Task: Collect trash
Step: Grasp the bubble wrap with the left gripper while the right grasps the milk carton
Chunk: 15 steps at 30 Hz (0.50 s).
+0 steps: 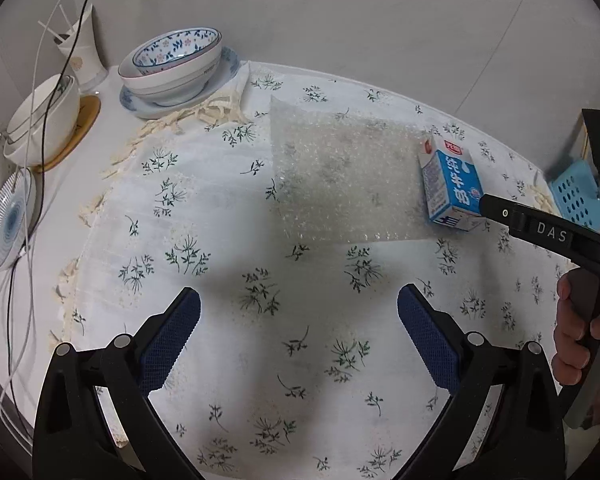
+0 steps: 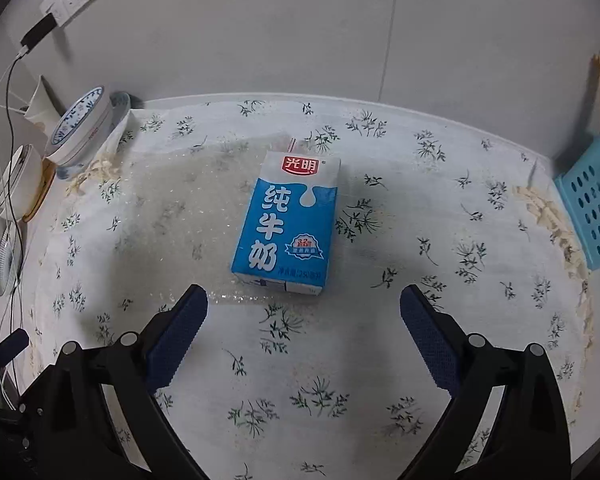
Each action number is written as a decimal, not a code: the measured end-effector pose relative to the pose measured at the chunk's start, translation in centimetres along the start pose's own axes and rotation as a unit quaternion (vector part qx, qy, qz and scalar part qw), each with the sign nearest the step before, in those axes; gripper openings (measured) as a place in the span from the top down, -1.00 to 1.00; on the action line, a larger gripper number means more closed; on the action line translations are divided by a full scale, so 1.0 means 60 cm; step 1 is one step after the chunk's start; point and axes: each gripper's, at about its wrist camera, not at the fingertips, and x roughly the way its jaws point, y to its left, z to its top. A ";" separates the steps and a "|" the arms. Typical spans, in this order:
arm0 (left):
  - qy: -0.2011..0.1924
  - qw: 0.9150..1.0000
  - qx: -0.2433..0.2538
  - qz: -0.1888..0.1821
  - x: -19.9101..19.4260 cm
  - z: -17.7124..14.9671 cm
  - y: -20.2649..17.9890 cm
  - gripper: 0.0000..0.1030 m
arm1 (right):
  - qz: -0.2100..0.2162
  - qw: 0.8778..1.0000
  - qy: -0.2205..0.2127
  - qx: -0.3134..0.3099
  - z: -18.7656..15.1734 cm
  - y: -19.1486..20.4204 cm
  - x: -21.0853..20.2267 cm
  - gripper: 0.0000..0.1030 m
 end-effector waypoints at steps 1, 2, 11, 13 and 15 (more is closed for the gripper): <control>0.004 1.000 -0.002 0.003 0.013 0.008 0.003 -0.88 | -0.003 1.000 0.006 0.002 0.005 0.000 0.015 -0.81; 0.011 1.000 -0.007 0.004 0.030 0.018 0.006 -0.88 | -0.007 1.000 0.012 0.004 0.009 -0.001 0.027 -0.81; 0.052 0.998 -0.017 0.024 0.138 0.076 0.009 -0.88 | -0.015 0.999 0.040 0.020 0.042 0.006 0.079 -0.67; 0.058 0.998 -0.023 0.022 0.153 0.084 0.011 -0.88 | -0.009 0.998 0.057 0.030 0.045 0.008 0.089 -0.51; 0.062 0.997 -0.026 0.024 0.166 0.093 0.011 -0.87 | 0.002 0.996 0.076 0.041 0.047 0.007 0.101 -0.22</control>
